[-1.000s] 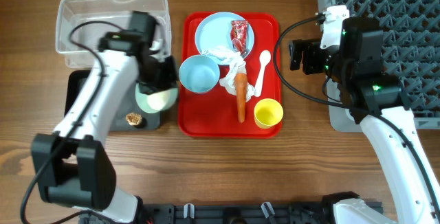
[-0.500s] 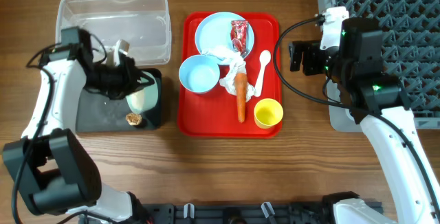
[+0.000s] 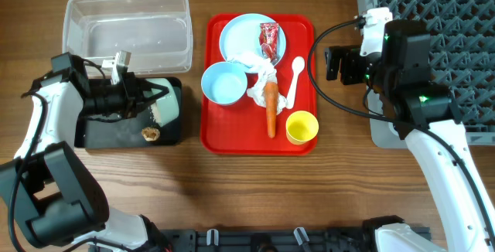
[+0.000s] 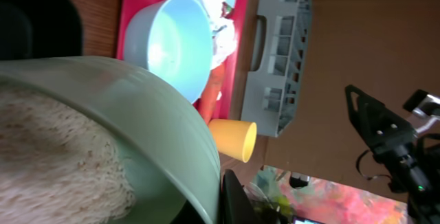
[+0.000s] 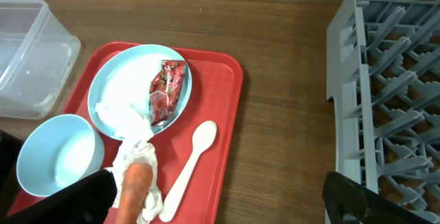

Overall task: Sort waste into correct bins and load items into the dishwasher rack
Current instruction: 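Carry the rice bowl over the black tray and tip the rice out, then set the emptied rice bowl back on the red tray with the left gripper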

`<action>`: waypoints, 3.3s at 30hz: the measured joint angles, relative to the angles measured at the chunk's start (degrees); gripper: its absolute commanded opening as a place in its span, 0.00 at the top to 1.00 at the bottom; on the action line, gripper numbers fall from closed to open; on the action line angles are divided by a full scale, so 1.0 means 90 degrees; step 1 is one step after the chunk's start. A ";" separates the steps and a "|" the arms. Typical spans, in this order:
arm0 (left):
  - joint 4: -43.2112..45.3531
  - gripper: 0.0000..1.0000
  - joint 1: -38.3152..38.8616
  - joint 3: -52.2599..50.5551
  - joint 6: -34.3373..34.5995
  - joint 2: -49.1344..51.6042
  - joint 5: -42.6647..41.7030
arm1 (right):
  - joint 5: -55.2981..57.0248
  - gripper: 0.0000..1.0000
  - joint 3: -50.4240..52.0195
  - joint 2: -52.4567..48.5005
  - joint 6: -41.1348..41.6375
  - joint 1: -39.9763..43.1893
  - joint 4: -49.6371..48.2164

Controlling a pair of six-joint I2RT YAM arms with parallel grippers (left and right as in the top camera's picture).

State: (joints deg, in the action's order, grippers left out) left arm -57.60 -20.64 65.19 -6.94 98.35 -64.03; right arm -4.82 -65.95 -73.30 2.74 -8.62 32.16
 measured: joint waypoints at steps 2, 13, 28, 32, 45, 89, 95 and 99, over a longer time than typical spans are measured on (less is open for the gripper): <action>-0.0002 0.96 0.0000 0.0000 -0.0027 0.0000 -0.0100 | 0.0000 0.00 0.0000 0.0000 0.0002 0.0000 0.0000; -0.0138 0.96 -0.0308 -0.0002 -0.0058 0.0000 -0.0481 | 0.0000 0.01 0.0000 0.0000 0.0002 0.0000 0.0002; -0.0289 0.96 -0.0964 -0.0002 -0.0058 0.0000 -0.1260 | 0.0000 0.00 0.0000 0.0000 0.0002 0.0000 0.0005; -0.0223 0.96 -0.0964 -0.0002 -0.0058 0.0000 -0.1586 | 0.0000 0.00 0.0000 0.0000 0.0002 0.0000 0.0005; -0.0143 0.96 -0.0964 -0.0002 -0.0058 0.0000 -0.2300 | 0.0000 0.00 0.0000 -0.0061 0.0000 0.0000 0.0005; -0.0221 0.96 -0.0746 -0.0012 -0.0100 -0.0017 -0.1656 | 0.0000 0.00 0.0000 -0.0202 0.0002 0.0000 0.0024; 0.0068 0.96 -0.0092 -0.0015 -0.0299 -0.0415 -0.1358 | 0.0000 0.00 0.0000 -0.0202 0.0002 0.0000 0.0022; 0.0646 0.96 0.0641 -0.0017 -0.0342 -0.0971 -0.0811 | 0.0000 0.00 0.0000 -0.0202 0.0000 0.0000 0.0002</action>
State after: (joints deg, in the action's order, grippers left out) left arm -51.79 -14.87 65.04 -10.02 89.60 -71.33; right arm -4.82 -65.95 -75.11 2.74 -8.62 32.18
